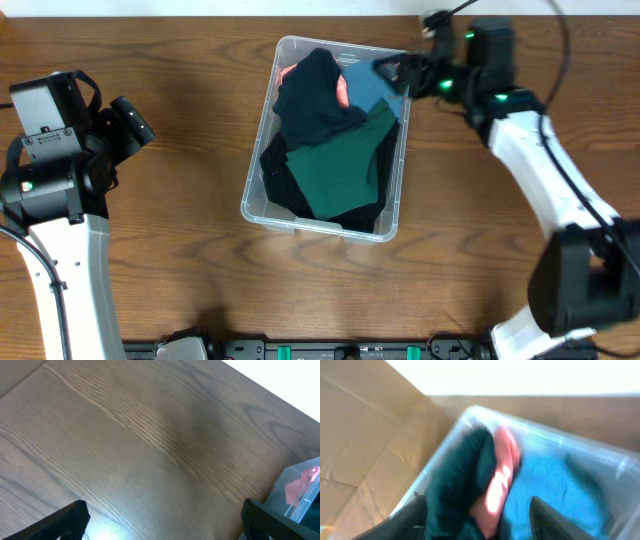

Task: Pack container

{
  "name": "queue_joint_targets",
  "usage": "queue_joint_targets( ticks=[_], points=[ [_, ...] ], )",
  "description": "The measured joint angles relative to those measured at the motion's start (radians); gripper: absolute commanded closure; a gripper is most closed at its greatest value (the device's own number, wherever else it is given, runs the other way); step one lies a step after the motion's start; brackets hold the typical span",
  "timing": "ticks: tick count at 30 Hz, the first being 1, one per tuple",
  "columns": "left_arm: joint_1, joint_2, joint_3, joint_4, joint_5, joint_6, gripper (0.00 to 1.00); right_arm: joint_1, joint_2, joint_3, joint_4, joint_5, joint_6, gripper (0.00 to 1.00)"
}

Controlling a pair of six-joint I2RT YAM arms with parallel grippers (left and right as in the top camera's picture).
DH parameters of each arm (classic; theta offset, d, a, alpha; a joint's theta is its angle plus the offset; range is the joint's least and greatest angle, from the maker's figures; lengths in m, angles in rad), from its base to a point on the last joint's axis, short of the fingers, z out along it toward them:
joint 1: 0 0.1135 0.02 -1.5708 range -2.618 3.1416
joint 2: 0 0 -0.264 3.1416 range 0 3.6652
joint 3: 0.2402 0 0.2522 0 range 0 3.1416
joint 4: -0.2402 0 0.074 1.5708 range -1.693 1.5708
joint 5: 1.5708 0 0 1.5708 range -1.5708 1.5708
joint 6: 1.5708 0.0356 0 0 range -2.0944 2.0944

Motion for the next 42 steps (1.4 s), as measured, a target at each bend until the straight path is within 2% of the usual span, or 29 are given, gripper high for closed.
queue_joint_targets(
  ticks=[3,7,12,17,24,30,37,42],
  points=[
    [0.0,0.0,0.0,0.0,0.0,0.0,0.02,0.018,-0.042,0.003,0.046,-0.045,0.003,0.86],
    [0.0,0.0,0.0,0.0,0.0,0.0,0.02,0.113,-0.042,0.005,0.051,-0.036,0.009,0.91],
    [0.0,0.0,0.0,0.0,0.0,0.0,0.02,0.268,0.018,0.005,0.128,0.108,-0.021,0.98],
    [0.0,0.0,0.0,0.0,0.0,0.0,0.02,0.34,0.12,0.005,0.21,0.237,-0.051,0.99],
    [0.0,0.0,0.0,0.0,0.0,0.0,0.02,0.31,0.29,0.005,0.219,0.319,-0.068,0.99],
    [0.0,0.0,0.0,0.0,0.0,0.0,0.02,0.259,0.327,0.019,0.206,0.202,-0.063,0.99],
    [0.0,0.0,0.0,0.0,0.0,0.0,0.02,0.226,0.325,0.019,0.201,0.06,-0.06,0.94],
    [0.0,0.0,0.0,0.0,0.0,0.0,0.02,0.222,0.243,0.005,0.179,0.021,-0.059,0.89]
  ],
)
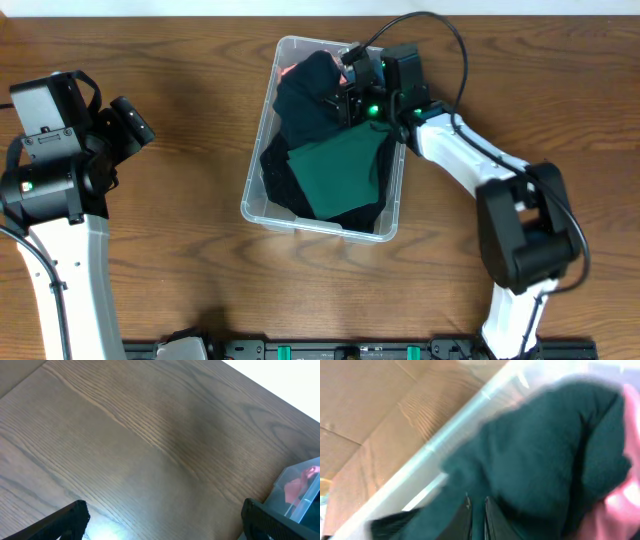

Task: Pack container

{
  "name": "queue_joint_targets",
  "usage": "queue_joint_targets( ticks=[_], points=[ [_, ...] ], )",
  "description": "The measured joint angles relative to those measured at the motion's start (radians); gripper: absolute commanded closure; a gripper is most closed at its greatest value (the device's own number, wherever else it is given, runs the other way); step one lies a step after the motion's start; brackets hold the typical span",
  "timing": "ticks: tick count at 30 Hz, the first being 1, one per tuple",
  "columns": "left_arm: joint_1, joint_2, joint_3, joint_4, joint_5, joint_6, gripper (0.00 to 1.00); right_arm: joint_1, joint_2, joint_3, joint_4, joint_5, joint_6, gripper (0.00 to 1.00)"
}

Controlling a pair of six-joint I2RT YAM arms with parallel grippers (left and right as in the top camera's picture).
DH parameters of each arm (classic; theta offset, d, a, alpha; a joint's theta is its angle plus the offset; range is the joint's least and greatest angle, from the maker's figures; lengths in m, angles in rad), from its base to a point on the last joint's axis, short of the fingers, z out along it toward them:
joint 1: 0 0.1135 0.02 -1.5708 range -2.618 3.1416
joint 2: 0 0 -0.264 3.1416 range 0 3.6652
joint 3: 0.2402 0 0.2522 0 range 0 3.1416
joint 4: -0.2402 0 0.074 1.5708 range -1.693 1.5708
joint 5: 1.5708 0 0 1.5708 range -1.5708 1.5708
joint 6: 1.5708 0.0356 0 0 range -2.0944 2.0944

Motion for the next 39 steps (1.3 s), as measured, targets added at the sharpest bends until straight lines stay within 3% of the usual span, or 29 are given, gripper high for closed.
queue_joint_targets(
  ticks=[6,11,13,15,16,24,31,39],
  points=[
    [0.0,0.0,0.0,0.0,0.0,0.0,0.02,-0.048,-0.24,0.0,-0.094,0.037,-0.042,0.89],
    [0.0,0.0,0.0,0.0,0.0,0.0,0.02,-0.099,-0.428,0.001,-0.249,0.154,-0.164,0.81],
    [0.0,0.0,0.0,0.0,0.0,0.0,0.02,-0.108,-0.49,0.001,-0.298,0.211,-0.219,0.62],
    [0.0,0.0,0.0,0.0,0.0,0.0,0.02,-0.111,-0.55,0.0,-0.338,0.264,-0.272,0.11],
    [0.0,0.0,0.0,-0.001,0.0,0.0,0.02,-0.111,-0.574,0.0,-0.351,0.282,-0.291,0.01],
    [0.0,0.0,0.0,0.0,0.0,0.0,0.02,-0.111,-0.752,0.0,-0.459,0.344,-0.355,0.01],
    [0.0,0.0,0.0,0.0,0.0,0.0,0.02,-0.111,-0.816,0.0,-0.665,0.361,-0.36,0.01],
    [0.0,0.0,0.0,0.0,0.0,0.0,0.02,-0.172,-0.841,0.0,-0.695,0.455,-0.36,0.01]
  ],
)
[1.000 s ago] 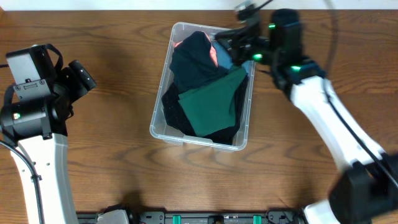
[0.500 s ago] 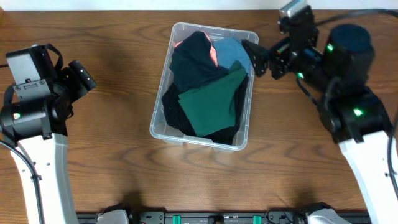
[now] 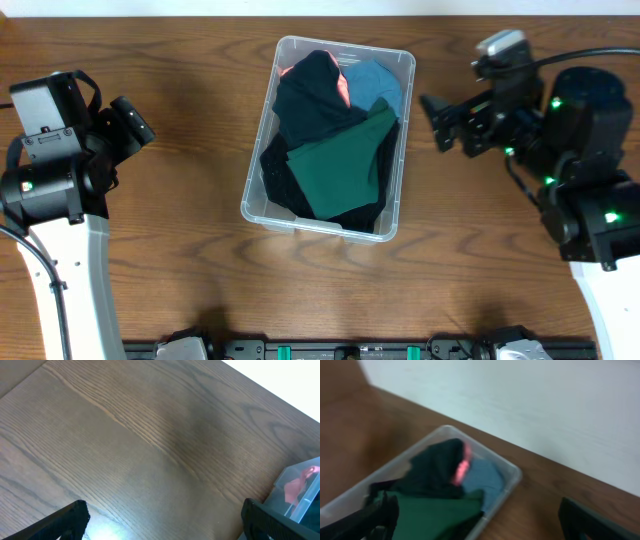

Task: Pack container

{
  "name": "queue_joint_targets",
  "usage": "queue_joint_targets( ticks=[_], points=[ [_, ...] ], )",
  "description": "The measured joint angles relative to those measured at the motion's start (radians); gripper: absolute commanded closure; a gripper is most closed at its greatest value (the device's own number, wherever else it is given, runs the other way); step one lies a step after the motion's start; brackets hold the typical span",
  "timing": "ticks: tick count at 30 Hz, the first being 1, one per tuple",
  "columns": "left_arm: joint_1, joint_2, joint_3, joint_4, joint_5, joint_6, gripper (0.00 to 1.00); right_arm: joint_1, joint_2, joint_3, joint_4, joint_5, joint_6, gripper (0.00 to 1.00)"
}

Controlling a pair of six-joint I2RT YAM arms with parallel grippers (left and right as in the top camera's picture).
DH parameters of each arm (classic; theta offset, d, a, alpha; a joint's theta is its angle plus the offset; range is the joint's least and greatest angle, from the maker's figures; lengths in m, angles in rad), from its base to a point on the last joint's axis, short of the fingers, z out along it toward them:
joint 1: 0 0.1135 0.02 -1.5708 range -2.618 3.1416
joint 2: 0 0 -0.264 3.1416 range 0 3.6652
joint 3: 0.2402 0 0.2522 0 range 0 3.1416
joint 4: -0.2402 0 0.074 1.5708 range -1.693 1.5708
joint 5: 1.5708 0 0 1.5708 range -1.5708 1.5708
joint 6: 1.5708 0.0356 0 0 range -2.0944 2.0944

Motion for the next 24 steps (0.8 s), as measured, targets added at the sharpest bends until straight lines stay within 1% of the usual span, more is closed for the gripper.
queue_joint_targets(
  ticks=[5,10,14,17,19,22,24],
  points=[
    [0.0,0.0,0.0,0.0,0.0,0.0,0.02,-0.123,0.0,0.0,-0.013,0.029,0.005,0.01],
    [0.0,0.0,0.0,0.0,0.0,0.0,0.02,-0.153,-0.02,0.0,-0.029,0.043,0.0,0.01],
    [0.0,0.0,0.0,0.0,0.0,0.0,0.02,-0.204,-0.082,-0.001,-0.053,0.048,-0.019,0.01],
    [0.0,0.0,0.0,0.0,0.0,0.0,0.02,-0.246,-0.153,-0.038,-0.053,0.054,-0.032,0.01],
    [0.0,0.0,0.0,0.0,0.0,0.0,0.02,-0.257,-0.217,-0.099,-0.05,0.053,-0.037,0.01],
    [0.0,0.0,0.0,0.0,0.0,0.0,0.02,-0.266,-0.329,-0.24,-0.037,0.054,-0.042,0.01],
    [0.0,0.0,0.0,0.0,0.0,0.0,0.02,-0.266,-0.404,-0.354,0.019,0.053,-0.044,0.01]
  ],
)
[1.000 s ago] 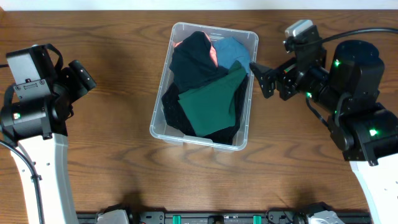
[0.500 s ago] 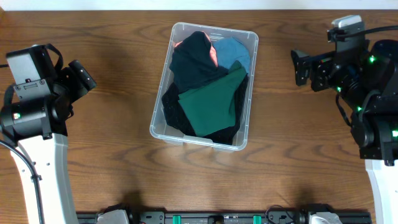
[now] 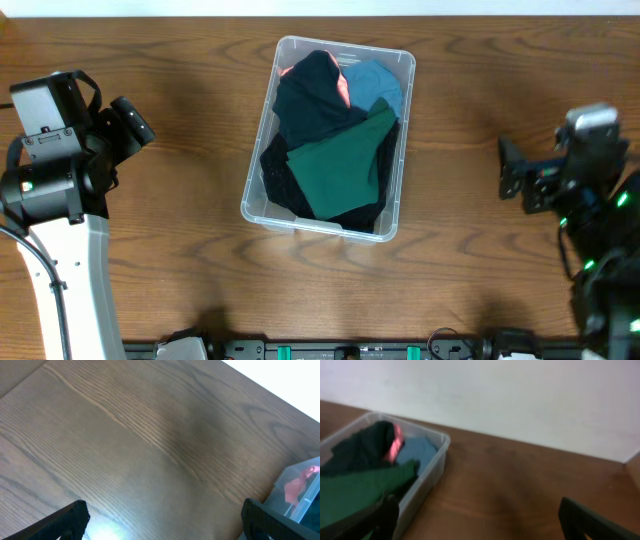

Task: Pack container

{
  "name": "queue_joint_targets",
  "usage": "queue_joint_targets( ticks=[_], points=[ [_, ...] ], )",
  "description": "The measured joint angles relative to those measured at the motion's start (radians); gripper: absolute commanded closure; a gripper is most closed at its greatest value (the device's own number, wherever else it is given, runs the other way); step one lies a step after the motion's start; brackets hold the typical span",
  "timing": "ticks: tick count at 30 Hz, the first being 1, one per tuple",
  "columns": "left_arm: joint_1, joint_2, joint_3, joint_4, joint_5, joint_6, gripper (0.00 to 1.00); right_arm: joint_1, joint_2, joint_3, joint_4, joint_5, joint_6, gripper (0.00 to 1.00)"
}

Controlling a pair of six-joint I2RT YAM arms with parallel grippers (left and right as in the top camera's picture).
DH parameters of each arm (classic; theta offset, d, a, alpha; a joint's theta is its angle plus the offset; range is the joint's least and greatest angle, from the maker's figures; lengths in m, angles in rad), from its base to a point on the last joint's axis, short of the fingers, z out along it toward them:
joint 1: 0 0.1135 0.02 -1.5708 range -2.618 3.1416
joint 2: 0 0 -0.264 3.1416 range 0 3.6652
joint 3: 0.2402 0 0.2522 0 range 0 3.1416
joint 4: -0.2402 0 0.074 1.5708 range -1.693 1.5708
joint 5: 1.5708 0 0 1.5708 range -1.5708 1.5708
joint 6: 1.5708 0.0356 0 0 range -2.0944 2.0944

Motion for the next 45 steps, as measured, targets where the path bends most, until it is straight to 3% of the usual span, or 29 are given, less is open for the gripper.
queue_joint_targets(
  ticks=[8,14,20,31,45],
  points=[
    [0.0,0.0,0.0,0.0,0.0,0.0,0.02,0.0,-0.315,-0.479,0.292,0.0,0.016,0.01],
    [0.0,0.0,0.0,0.0,0.0,0.0,0.02,0.0,-0.548,-0.686,0.321,-0.003,0.042,0.01],
    [0.0,0.0,0.0,0.0,0.0,0.0,0.02,0.0,-0.671,-0.78,0.323,-0.003,0.08,0.01],
    [0.0,0.0,0.0,0.0,0.0,0.0,0.02,0.0,-0.734,-0.919,0.325,-0.003,0.127,0.01],
    [0.0,0.0,0.0,0.0,0.0,0.0,0.02,0.0,-0.735,-0.933,0.333,-0.003,0.133,0.01]
  ],
)
